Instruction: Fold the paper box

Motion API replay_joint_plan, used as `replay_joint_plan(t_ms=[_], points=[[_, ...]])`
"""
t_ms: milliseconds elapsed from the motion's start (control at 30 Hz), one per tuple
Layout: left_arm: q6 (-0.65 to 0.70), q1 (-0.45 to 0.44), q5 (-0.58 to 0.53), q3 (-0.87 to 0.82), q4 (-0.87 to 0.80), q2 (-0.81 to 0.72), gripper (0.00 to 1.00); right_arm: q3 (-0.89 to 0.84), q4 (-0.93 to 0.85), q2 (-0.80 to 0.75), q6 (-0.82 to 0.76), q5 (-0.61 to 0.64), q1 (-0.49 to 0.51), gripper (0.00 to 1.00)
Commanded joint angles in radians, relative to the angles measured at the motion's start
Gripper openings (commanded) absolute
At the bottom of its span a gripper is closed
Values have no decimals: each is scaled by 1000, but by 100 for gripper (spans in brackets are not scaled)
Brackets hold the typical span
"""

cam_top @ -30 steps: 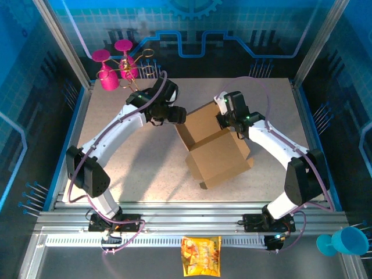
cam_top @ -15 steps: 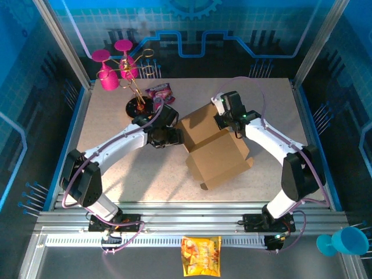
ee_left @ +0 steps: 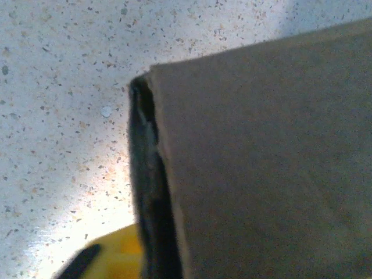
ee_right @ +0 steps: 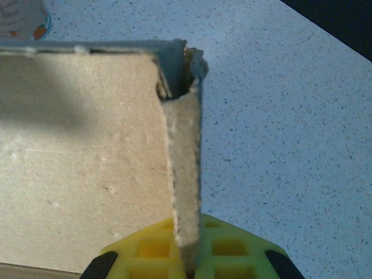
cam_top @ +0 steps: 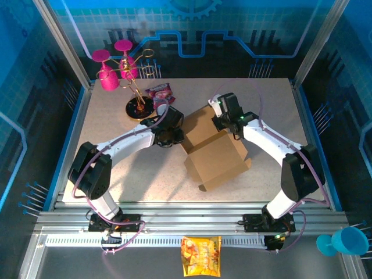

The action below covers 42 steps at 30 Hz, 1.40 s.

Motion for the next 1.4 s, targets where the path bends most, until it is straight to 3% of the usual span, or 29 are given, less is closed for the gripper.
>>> replay_joint_plan(t_ms=[0, 267, 400, 433, 533, 600, 667, 767, 900, 1000, 1100, 1267, 1367], points=[[0, -12, -22, 10, 13, 3, 0, 2, 20, 31, -41, 62, 37, 0], [-4, -26, -23, 43, -35, -6, 0, 116, -96, 154, -38, 326, 111, 0], [-12, -26, -29, 73, -73, -2, 0, 176, -148, 167, -9, 342, 129, 0], [-15, -24, -29, 77, -77, -2, 0, 199, -171, 166, 4, 335, 131, 7], [-56, -11, -9, 91, -95, 1, 0, 291, -278, 159, 62, 303, 130, 44], [-94, 5, 13, 90, -92, -2, 0, 357, -369, 144, 131, 278, 125, 63], [-124, 18, 30, 92, -86, -3, 0, 412, -462, 108, 242, 234, 112, 73], [-152, 31, 52, 107, -86, 1, 0, 425, -577, 10, 448, 184, 82, 79], [-180, 46, 71, 118, -88, 7, 0, 279, -690, -208, 766, 136, -2, 82], [-189, 54, 83, 128, -92, 14, 0, 20, -610, -424, 904, -84, -125, 78], [-201, 62, 95, 141, -98, 23, 0, -193, -500, -620, 980, -288, -215, 71], [-206, 66, 99, 172, -114, 41, 0, -440, -421, -840, 1050, -384, -220, 69], [-205, 67, 105, 183, -117, 47, 0, -589, -276, -922, 1071, -466, -231, 65]])
